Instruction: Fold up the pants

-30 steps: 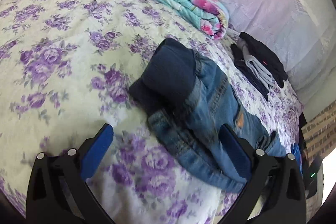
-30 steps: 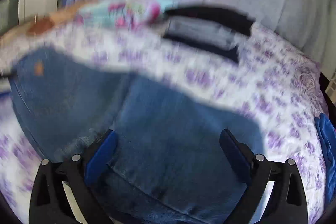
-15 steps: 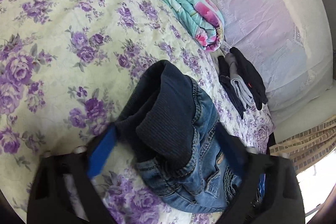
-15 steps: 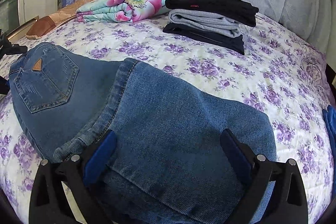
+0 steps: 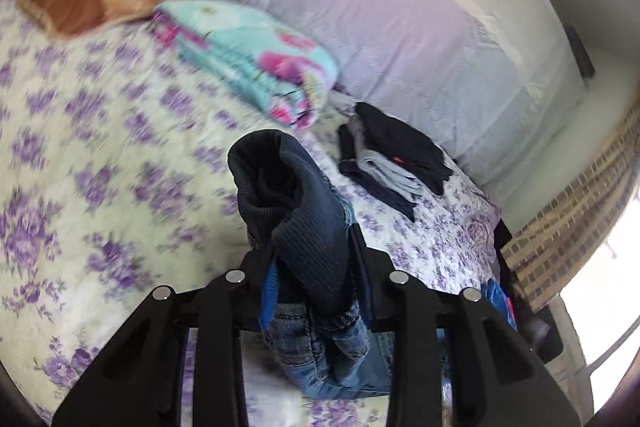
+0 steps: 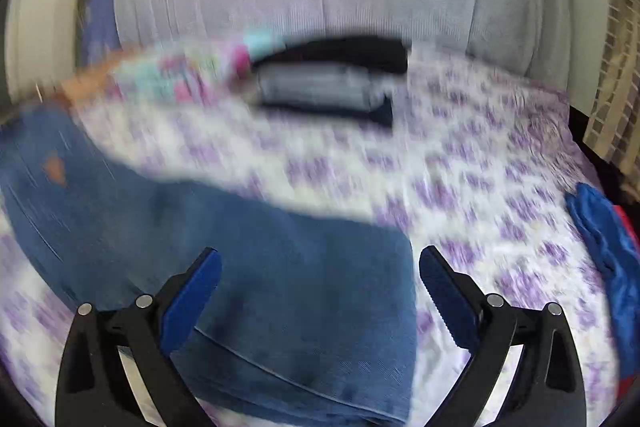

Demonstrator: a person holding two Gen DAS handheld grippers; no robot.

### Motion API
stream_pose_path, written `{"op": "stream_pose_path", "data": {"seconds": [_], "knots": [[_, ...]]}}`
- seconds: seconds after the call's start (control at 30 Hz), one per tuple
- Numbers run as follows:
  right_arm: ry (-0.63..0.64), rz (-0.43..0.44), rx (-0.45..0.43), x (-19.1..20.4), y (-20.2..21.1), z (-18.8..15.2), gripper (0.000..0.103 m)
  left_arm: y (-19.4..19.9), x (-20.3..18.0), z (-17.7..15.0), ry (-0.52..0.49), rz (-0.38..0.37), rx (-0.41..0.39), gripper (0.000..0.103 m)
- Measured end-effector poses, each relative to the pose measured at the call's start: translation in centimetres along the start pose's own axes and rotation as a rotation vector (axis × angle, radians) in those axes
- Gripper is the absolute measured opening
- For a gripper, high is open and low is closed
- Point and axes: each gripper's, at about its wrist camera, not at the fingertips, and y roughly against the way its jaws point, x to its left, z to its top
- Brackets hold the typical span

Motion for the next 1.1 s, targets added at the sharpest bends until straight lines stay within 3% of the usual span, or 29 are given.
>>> {"op": "stream_pose_path", "data": {"seconds": [0.1, 0.23, 0.4, 0.53, 0.67, 0.73, 0.77, 0.83, 0.97, 1.03, 1.07, 1.1], "knots": [[-0.079, 0.091, -0.02, -1.5, 0.0, -0.1, 0.099, 0.1, -3.8, 0.1, -0.077, -0.037, -0.008, 0.027], [-0.286, 0.139, -0.182, -6.2, 2.9, -1.3, 0.099, -1.0, -9.8, -0.9, -0.206, -0.08, 0.013, 0.027], [-0.542, 0.231, -0.127, -12.0, 1.2, -4.2, 0.099, -5.0, -16.2, -4.4, -0.344, -0.141, 0.074, 0.027], [-0.742, 0.365, -0.122, -15.0, -0.2, -6.8, 0.099, -8.1, -21.0, -8.4, -0.481, -0.173, 0.152, 0.027], [-0.776, 0.372, -0.135, -15.1, -0.1, -6.9, 0.099, -10.6, -24.7, -13.0, -0.598, -0.215, 0.224, 0.027], [-0.768, 0.369, -0.134, -14.9, -0.2, -6.7, 0.099, -12.4, -25.7, -15.5, -0.604, -0.272, 0.313, 0.023], [-0.78, 0.378, -0.143, -15.2, -0.2, -6.8, 0.099, -12.9, -25.7, -16.3, -0.591, -0.312, 0.352, 0.001], [-0.813, 0.389, -0.16, -15.7, -0.1, -7.2, 0.099, -14.0, -25.8, -18.1, -0.582, -0.367, 0.443, 0.0], [-0.824, 0.381, -0.178, -15.9, 0.3, -7.5, 0.099, -13.4, -24.8, -18.7, -0.588, -0.385, 0.472, 0.0], [-0.823, 0.368, -0.181, -15.9, 0.5, -7.4, 0.099, -11.9, -23.5, -17.2, -0.56, -0.371, 0.437, 0.009], [-0.828, 0.353, -0.2, -16.0, 1.0, -7.3, 0.099, -11.4, -23.0, -16.7, -0.557, -0.363, 0.413, 0.027], [-0.827, 0.333, -0.232, -16.0, 1.8, -7.1, 0.099, -10.3, -22.2, -15.8, -0.549, -0.364, 0.375, 0.037]]}}
